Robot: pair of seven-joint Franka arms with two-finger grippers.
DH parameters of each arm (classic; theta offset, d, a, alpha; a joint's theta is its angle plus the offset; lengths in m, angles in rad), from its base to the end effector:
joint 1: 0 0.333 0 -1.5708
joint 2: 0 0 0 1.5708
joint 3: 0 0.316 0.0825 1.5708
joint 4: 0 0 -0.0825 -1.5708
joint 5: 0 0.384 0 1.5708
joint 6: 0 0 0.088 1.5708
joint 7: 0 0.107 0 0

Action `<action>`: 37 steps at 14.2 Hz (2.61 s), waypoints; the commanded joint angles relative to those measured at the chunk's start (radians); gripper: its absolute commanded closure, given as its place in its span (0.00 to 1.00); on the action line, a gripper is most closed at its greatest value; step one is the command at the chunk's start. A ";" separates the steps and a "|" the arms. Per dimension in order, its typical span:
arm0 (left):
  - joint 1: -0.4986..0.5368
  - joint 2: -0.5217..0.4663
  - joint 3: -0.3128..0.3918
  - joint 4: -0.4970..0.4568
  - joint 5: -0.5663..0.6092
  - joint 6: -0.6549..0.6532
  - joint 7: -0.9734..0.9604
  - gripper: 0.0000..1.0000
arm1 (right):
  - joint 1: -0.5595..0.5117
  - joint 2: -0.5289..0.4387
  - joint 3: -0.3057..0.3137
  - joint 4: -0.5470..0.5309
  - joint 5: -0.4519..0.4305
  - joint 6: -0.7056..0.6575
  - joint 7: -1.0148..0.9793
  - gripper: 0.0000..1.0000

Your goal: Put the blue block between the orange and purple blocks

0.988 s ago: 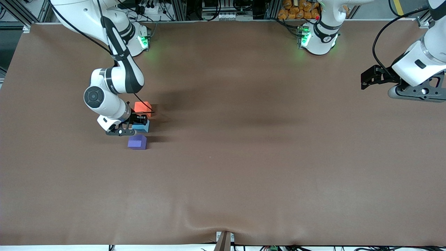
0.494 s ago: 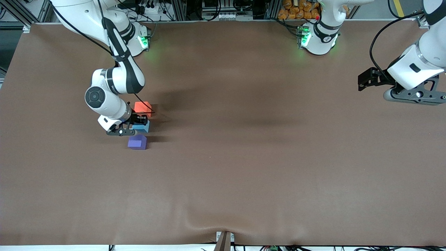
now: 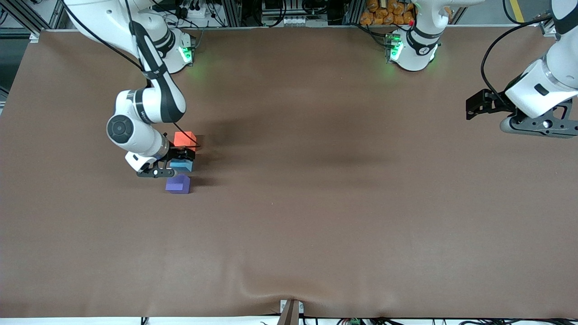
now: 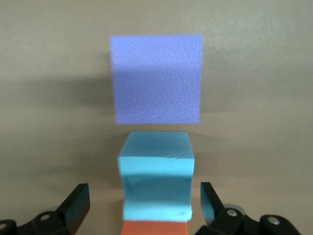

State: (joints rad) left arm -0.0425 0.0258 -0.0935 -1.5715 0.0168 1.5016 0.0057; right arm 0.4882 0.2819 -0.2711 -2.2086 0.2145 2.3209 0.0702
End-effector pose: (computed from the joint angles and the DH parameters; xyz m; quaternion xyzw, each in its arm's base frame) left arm 0.5493 -0.0726 0.6042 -0.9963 0.0706 0.0472 0.0103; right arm 0.5223 0.1179 0.2433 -0.9964 0.0037 0.0807 0.0235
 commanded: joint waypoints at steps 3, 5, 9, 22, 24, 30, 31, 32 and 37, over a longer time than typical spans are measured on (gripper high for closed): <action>0.007 0.006 -0.003 0.021 -0.004 -0.003 0.008 0.00 | -0.091 -0.032 -0.004 0.312 0.005 -0.388 -0.010 0.00; 0.007 0.006 -0.003 0.021 -0.004 -0.003 0.008 0.00 | -0.134 -0.030 -0.004 0.418 0.005 -0.464 -0.013 0.00; 0.007 0.006 -0.003 0.021 -0.004 -0.003 0.008 0.00 | -0.279 -0.024 -0.004 0.587 -0.004 -0.574 -0.184 0.00; 0.010 0.006 0.000 0.021 -0.003 -0.003 0.008 0.00 | -0.392 -0.136 0.006 0.866 -0.185 -0.907 -0.247 0.00; 0.010 0.006 0.001 0.021 -0.003 -0.003 0.008 0.00 | -0.375 -0.153 0.006 0.862 -0.201 -0.928 -0.143 0.00; 0.010 0.006 0.003 0.021 -0.003 -0.003 0.008 0.00 | -0.362 -0.289 0.009 0.687 -0.257 -0.842 -0.158 0.00; 0.010 0.006 0.001 0.021 -0.001 -0.003 0.008 0.00 | -0.362 -0.290 0.009 0.688 -0.257 -0.842 -0.161 0.00; 0.010 0.006 0.003 0.021 -0.003 -0.003 0.008 0.00 | -0.361 -0.296 0.009 0.687 -0.257 -0.842 -0.161 0.00; 0.012 0.006 0.003 0.021 -0.003 -0.003 0.008 0.00 | -0.356 -0.305 0.041 0.682 -0.256 -0.839 -0.155 0.00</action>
State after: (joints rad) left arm -0.0380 0.0272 -0.0881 -1.5677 0.0168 1.5017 0.0057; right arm 0.1336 0.0107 -0.2591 -1.4885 -0.0195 1.4619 -0.0939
